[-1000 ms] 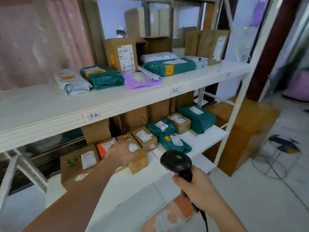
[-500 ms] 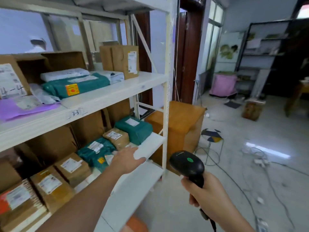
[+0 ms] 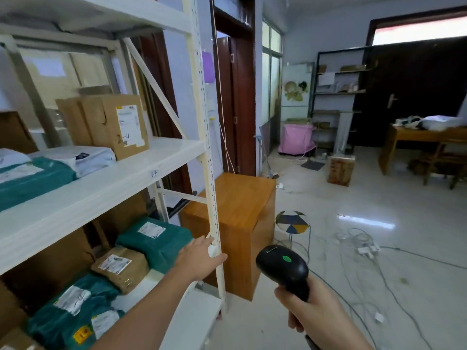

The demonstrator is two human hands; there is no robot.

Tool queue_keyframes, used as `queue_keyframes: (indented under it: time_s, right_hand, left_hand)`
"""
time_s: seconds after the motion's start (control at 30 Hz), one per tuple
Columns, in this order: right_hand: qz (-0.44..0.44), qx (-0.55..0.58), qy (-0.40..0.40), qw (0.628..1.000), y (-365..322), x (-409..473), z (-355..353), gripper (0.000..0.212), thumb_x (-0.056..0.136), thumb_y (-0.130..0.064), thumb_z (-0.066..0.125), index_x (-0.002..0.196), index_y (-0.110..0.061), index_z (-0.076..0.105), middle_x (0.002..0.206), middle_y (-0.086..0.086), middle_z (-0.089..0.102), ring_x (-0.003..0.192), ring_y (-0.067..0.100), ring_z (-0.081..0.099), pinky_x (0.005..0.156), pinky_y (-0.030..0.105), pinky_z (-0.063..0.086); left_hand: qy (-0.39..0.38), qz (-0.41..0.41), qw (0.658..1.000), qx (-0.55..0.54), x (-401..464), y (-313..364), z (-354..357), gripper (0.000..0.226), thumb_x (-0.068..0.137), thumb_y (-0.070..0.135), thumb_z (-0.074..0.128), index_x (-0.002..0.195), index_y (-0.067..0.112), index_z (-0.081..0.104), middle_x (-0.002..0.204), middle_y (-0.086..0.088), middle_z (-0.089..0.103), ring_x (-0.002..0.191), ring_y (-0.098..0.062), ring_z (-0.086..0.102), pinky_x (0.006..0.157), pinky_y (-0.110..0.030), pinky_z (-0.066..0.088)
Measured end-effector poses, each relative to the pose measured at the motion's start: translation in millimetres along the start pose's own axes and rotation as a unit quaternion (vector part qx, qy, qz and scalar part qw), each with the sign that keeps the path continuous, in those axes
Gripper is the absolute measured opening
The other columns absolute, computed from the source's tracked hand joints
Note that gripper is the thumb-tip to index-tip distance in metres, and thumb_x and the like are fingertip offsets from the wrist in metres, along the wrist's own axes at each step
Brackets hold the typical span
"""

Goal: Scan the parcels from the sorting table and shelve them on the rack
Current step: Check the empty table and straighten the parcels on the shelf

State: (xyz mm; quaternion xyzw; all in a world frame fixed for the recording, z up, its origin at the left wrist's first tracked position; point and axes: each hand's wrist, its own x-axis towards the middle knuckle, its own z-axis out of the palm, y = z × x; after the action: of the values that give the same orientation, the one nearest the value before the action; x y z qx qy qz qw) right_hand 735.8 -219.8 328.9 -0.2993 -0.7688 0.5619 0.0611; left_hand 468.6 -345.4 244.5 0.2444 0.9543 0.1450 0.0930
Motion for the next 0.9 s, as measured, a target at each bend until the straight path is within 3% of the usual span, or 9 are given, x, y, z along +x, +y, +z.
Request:
queue_keyframes:
  time_s: [0.3, 0.53, 0.63, 0.9]
  right_hand:
    - [-0.020, 0.010, 0.026, 0.999, -3.3, 111.3, -66.2, 0.009, 0.090, -0.019, 0.066, 0.097, -0.016, 0.061, 0.058, 0.004, 0.067, 0.042, 0.006, 0.059, 0.046, 0.021, 0.044]
    - [-0.054, -0.029, -0.028, 0.998, -17.4, 210.3, -132.4, 0.013, 0.091, -0.020, 0.065, 0.096, -0.029, 0.059, 0.067, 0.001, 0.067, 0.047, 0.005, 0.061, 0.047, 0.016, 0.045]
    - [-0.072, -0.057, -0.051, 0.994, -24.7, 248.4, -155.1, 0.008, 0.092, -0.019, 0.063, 0.090, -0.026, 0.060, 0.066, 0.001, 0.067, 0.044, 0.002, 0.059, 0.044, 0.015, 0.043]
    - [-0.120, -0.098, -0.088, 0.984, -36.5, 354.2, -164.2, 0.004, 0.089, -0.024, 0.064, 0.090, -0.026, 0.060, 0.067, 0.007, 0.072, 0.047, 0.002, 0.060, 0.046, 0.014, 0.044]
  left_hand:
    - [-0.018, 0.025, 1.000, 0.002, 128.2, 57.1, 16.1, 0.089, 0.089, 0.084, 0.048, 0.162, 0.036, 0.034, 0.172, 0.004, 0.032, 0.157, -0.026, 0.033, 0.123, -0.057, 0.037]
    - [-0.012, 0.011, 1.000, 0.000, 214.8, 125.9, 33.3, 0.088, 0.093, 0.081, 0.046, 0.165, 0.034, 0.029, 0.174, 0.003, 0.025, 0.159, -0.025, 0.028, 0.125, -0.051, 0.028]
    - [-0.002, 0.002, 1.000, 0.002, 243.6, 144.8, 32.3, 0.087, 0.094, 0.079, 0.047, 0.165, 0.033, 0.029, 0.174, 0.002, 0.025, 0.158, -0.026, 0.028, 0.125, -0.049, 0.029]
    - [0.006, -0.054, 0.998, -0.017, 316.4, 140.9, 23.5, 0.087, 0.098, 0.074, 0.046, 0.168, 0.028, 0.023, 0.176, 0.000, 0.019, 0.161, -0.026, 0.022, 0.128, -0.047, 0.024]
